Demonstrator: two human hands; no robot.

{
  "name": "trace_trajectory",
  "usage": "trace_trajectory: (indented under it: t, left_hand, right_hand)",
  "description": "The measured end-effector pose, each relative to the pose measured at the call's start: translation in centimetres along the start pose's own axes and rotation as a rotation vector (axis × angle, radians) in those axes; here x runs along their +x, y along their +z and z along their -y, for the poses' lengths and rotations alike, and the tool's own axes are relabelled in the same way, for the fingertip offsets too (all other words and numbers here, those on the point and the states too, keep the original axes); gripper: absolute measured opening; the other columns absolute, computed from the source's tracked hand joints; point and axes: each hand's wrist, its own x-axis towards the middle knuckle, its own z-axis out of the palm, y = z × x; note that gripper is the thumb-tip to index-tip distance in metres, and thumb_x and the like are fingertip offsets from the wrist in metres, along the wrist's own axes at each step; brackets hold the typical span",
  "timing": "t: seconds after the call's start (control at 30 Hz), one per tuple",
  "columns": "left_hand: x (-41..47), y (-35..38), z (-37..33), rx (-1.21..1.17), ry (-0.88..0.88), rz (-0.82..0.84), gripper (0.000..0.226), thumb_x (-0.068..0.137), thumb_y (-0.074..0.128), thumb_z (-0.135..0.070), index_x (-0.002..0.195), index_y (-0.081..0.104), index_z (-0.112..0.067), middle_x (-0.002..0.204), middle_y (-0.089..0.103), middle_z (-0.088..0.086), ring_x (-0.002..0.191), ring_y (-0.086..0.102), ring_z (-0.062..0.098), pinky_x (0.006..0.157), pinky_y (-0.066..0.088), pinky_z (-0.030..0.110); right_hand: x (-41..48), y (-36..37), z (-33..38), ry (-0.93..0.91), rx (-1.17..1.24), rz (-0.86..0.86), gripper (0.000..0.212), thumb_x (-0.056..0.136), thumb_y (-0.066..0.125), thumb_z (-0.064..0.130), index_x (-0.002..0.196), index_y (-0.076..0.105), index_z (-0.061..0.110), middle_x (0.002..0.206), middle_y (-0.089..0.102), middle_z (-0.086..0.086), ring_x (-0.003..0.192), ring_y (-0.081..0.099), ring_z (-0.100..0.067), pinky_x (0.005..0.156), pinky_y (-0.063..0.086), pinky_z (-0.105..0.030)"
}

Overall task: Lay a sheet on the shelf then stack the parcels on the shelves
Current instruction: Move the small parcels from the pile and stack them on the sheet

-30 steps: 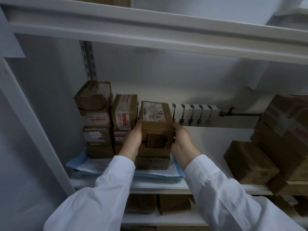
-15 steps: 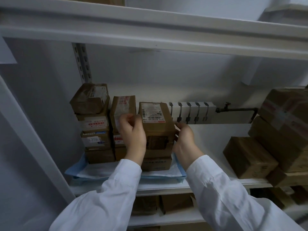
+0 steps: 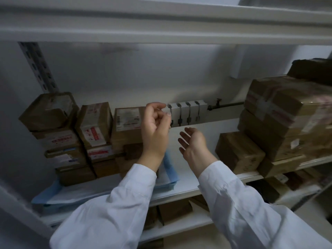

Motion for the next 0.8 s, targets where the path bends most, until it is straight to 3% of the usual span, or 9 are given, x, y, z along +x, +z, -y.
trace_trajectory:
  t: [0.1,0.2,0.27,0.37,0.5,0.57,0.63,0.73,0.8]
  left_hand:
    - [-0.9,4.0,1.4,-0.005,-0.169,0.045,0.018,0.093,0.049,-0.005,0.087,0.054,-0.022,0.07,0.053,-0.001,0.061,0.051,0.006,0.055,0.045,0.016]
    - [-2.0,7.9,3.9,-0.015,-0.379,0.053,0.021,0.093,0.048,-0.005,0.083,0.055,-0.021,0.068,0.053,0.001,0.06,0.05,0.011,0.054,0.044,0.02]
    - [-2.8,10.4,5.6,-0.03,-0.516,0.038,0.016,0.093,0.048,-0.006,0.085,0.055,-0.018,0.067,0.053,0.003,0.06,0.05,0.013,0.056,0.043,0.023]
    - [-4.0,13.9,7.6,-0.069,-0.673,-0.022,0.008,0.092,0.05,-0.009,0.1,0.051,-0.012,0.072,0.054,0.005,0.065,0.051,0.017,0.06,0.043,0.025]
    - [-5.4,18.5,9.7,-0.031,-0.84,-0.041,0.009,0.094,0.049,-0.018,0.103,0.047,-0.016,0.085,0.054,0.005,0.079,0.054,0.019,0.071,0.046,0.027]
    - [-6.0,20.0,10.3,-0.021,-0.931,-0.031,0.003,0.095,0.048,-0.02,0.092,0.048,-0.019,0.086,0.053,0.004,0.08,0.053,0.018,0.073,0.045,0.028]
    - [-6.7,21.5,10.8,-0.04,-1.016,-0.01,0.013,0.096,0.047,-0.02,0.084,0.049,-0.018,0.081,0.052,0.003,0.074,0.05,0.014,0.067,0.042,0.025]
    - [-7.8,23.5,11.4,-0.11,-1.145,0.018,0.013,0.097,0.046,-0.021,0.102,0.053,-0.011,0.082,0.055,0.001,0.074,0.052,0.013,0.065,0.043,0.023]
    - [-8.2,24.2,11.7,-0.122,-1.203,0.037,0.027,0.097,0.048,-0.023,0.118,0.054,-0.007,0.088,0.061,0.003,0.084,0.057,0.018,0.07,0.046,0.027]
  right_hand:
    - [1.0,-3.2,2.3,0.067,0.051,-0.051,0.037,0.098,0.042,0.026,0.131,0.049,0.012,0.125,0.057,-0.008,0.119,0.052,-0.025,0.106,0.032,-0.042]
    - [2.1,-7.1,4.2,0.079,0.047,-0.118,0.038,0.097,0.044,0.024,0.132,0.046,0.009,0.129,0.054,-0.011,0.118,0.053,-0.026,0.105,0.035,-0.043]
    - [3.1,-9.5,5.6,0.034,-0.005,-0.125,0.038,0.098,0.042,0.021,0.132,0.046,0.007,0.13,0.053,-0.011,0.11,0.056,-0.024,0.1,0.04,-0.039]
    - [5.0,-12.5,7.5,-0.124,-0.217,-0.104,0.035,0.096,0.045,0.02,0.128,0.051,0.007,0.123,0.057,-0.01,0.088,0.056,-0.019,0.081,0.048,-0.031]
    - [7.8,-16.5,10.1,-0.301,-0.709,-0.135,0.046,0.087,0.052,0.036,0.13,0.045,0.022,0.13,0.05,-0.009,0.121,0.048,-0.033,0.102,0.041,-0.05]
    - [8.6,-18.1,10.9,-0.279,-0.946,-0.202,0.06,0.089,0.05,0.04,0.143,0.031,0.02,0.144,0.036,-0.012,0.133,0.034,-0.036,0.11,0.03,-0.05]
    - [9.5,-19.7,11.5,-0.244,-1.065,-0.211,0.068,0.09,0.05,0.042,0.146,0.023,0.017,0.149,0.026,-0.016,0.137,0.026,-0.037,0.114,0.022,-0.047]
    - [10.5,-21.3,11.9,-0.205,-1.129,-0.171,0.071,0.088,0.053,0.044,0.145,0.022,0.016,0.148,0.025,-0.017,0.137,0.024,-0.038,0.115,0.02,-0.046]
    - [10.9,-21.6,12.0,-0.187,-1.112,-0.139,0.072,0.088,0.053,0.043,0.146,0.02,0.017,0.148,0.025,-0.016,0.137,0.022,-0.037,0.113,0.021,-0.047]
